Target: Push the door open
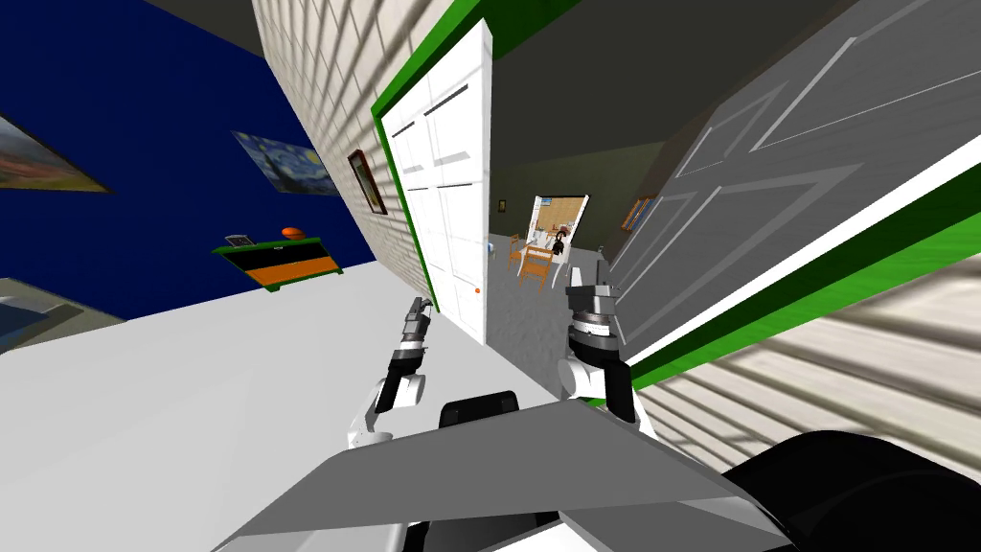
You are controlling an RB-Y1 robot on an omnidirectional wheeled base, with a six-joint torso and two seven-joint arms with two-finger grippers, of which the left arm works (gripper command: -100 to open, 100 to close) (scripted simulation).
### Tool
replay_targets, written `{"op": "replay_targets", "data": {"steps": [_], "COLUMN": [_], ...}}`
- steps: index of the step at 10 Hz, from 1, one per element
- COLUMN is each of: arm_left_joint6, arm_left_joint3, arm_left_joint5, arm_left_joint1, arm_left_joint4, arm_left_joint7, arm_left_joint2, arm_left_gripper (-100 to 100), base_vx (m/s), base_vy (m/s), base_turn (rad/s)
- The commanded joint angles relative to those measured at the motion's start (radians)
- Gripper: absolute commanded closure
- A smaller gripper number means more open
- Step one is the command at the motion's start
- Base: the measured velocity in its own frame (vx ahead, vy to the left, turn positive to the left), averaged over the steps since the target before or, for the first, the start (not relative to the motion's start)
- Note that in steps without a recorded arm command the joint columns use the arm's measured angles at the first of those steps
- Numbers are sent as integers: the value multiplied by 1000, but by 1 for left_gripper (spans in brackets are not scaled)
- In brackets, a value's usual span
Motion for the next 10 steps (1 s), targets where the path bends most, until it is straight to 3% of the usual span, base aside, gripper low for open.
{"op": "replay_targets", "data": {"steps": [1,10], "arm_left_joint6": [-11,-72], "arm_left_joint3": [-5,-51], "arm_left_joint5": [-1,0], "arm_left_joint1": [-7,-111], "arm_left_joint4": [33,282], "arm_left_joint7": [1,28], "arm_left_joint2": [-2,9], "arm_left_gripper": [-100,-100], "base_vx": [38,50], "base_vy": [29,47], "base_turn": [-57,-107]}}
